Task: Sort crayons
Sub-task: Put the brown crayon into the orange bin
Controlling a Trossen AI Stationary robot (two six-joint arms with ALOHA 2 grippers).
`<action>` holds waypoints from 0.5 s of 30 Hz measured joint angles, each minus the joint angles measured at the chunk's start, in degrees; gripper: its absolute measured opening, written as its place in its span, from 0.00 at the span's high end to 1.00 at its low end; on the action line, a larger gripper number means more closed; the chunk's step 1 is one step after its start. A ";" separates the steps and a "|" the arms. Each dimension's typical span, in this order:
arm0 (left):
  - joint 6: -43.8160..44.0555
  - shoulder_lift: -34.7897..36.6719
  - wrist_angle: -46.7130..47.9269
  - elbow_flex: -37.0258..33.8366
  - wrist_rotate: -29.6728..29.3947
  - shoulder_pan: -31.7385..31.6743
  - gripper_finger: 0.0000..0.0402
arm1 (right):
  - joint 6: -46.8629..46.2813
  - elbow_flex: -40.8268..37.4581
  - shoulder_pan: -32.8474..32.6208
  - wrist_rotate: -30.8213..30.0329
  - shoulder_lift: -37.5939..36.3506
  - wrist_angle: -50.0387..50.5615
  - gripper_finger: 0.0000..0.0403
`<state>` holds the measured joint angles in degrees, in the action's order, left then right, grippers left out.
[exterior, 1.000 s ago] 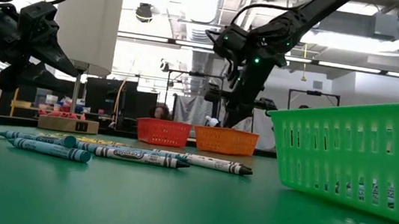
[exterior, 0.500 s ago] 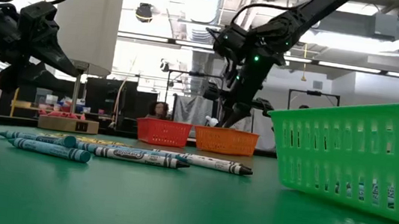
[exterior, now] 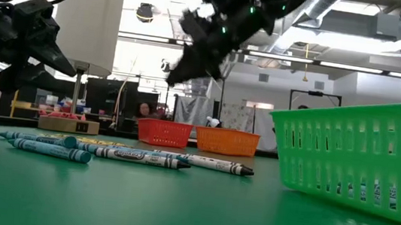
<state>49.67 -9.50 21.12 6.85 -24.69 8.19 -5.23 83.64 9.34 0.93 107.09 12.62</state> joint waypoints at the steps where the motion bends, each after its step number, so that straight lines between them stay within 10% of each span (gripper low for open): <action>1: 0.07 0.00 -0.02 0.00 -0.19 0.00 0.46 | 2.52 0.00 -1.75 -0.03 0.00 -1.37 0.86; 15: 0.28 0.02 -0.02 0.00 -1.49 0.00 0.46 | 13.45 -1.17 -11.88 -2.56 2.35 -15.95 0.86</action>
<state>49.95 -9.47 21.10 6.85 -26.18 8.19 8.22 82.47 -2.54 -1.63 109.44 -3.33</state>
